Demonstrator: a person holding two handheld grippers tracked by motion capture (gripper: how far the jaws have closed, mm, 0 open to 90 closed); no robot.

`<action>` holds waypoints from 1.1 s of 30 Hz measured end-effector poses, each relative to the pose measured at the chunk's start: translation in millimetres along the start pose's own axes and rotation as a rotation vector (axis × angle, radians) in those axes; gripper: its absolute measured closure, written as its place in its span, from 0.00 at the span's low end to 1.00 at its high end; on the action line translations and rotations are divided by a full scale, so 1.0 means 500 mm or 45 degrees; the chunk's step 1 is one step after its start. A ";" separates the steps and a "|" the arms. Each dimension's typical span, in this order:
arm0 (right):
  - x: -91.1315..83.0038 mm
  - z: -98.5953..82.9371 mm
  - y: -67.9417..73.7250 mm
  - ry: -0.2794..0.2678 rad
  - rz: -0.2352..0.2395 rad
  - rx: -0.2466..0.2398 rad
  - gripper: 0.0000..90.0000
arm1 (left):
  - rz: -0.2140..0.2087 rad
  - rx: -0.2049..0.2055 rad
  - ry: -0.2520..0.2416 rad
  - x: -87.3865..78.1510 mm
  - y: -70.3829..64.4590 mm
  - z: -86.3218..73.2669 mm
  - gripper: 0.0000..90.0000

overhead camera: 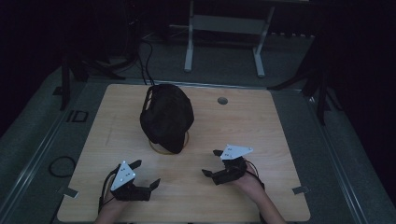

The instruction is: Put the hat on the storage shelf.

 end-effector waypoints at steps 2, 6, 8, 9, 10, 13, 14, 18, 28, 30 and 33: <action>-0.001 -0.009 -0.001 0.002 -0.008 0.002 0.15 | 0.000 0.003 0.002 0.000 -0.001 0.000 0.03; -0.005 -0.030 -0.005 -0.001 -0.010 0.024 0.15 | -0.004 0.002 0.006 0.002 -0.001 -0.002 0.03; -0.008 -0.042 -0.007 0.001 -0.015 0.029 0.15 | -0.003 0.005 0.008 0.002 0.000 -0.003 0.03; -0.010 -0.047 -0.007 0.007 -0.019 0.030 0.15 | -0.004 0.003 0.009 0.002 0.000 -0.003 0.03; -0.011 -0.051 -0.007 0.011 -0.019 0.033 0.15 | -0.003 0.003 0.009 0.003 0.000 -0.003 0.03; -0.017 -0.066 -0.007 0.022 -0.024 0.038 0.15 | -0.002 0.003 0.012 0.003 0.000 -0.004 0.03; -0.019 -0.071 -0.009 0.024 -0.026 0.037 0.15 | -0.003 0.002 0.012 0.003 0.000 -0.004 0.03; -0.029 -0.088 -0.013 0.026 -0.030 0.060 0.15 | -0.004 0.003 0.013 0.003 -0.001 -0.005 0.03; -0.051 -0.120 -0.022 0.029 -0.053 0.088 0.15 | -0.003 0.010 0.015 0.003 -0.001 -0.005 0.03; -0.054 -0.125 -0.023 0.032 -0.055 0.090 0.15 | -0.004 0.010 0.014 0.003 -0.001 -0.005 0.03; -0.059 -0.136 -0.031 0.039 -0.086 0.089 0.15 | -0.007 0.014 0.017 0.003 -0.002 -0.006 0.03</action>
Point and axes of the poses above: each handheld gripper's, and its own axes: x roughly forward along the jaws, z roughly out of its top, y roughly to its left, the point moved 8 cm from there along x, roughly forward along the jaws, and after that the axes turned 5 degrees about y, right-handed, at the moved point
